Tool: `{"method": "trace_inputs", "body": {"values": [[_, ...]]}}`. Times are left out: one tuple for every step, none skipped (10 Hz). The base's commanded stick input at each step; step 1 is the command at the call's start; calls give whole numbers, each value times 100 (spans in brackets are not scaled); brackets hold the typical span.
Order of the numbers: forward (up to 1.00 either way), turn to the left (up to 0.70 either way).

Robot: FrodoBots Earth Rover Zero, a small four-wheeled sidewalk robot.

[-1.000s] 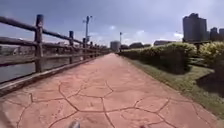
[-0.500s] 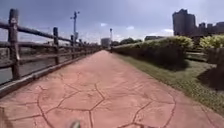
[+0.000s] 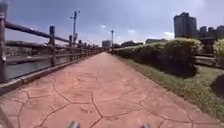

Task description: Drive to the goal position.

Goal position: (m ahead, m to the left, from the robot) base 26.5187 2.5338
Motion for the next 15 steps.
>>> {"method": "trace_inputs", "body": {"values": [[70,0],[70,0],[70,0],[70,0],[70,0],[70,0],[70,0],[70,0],[70,0],[70,0],[70,0],[70,33],[70,35],[70,1],[70,0]]}}
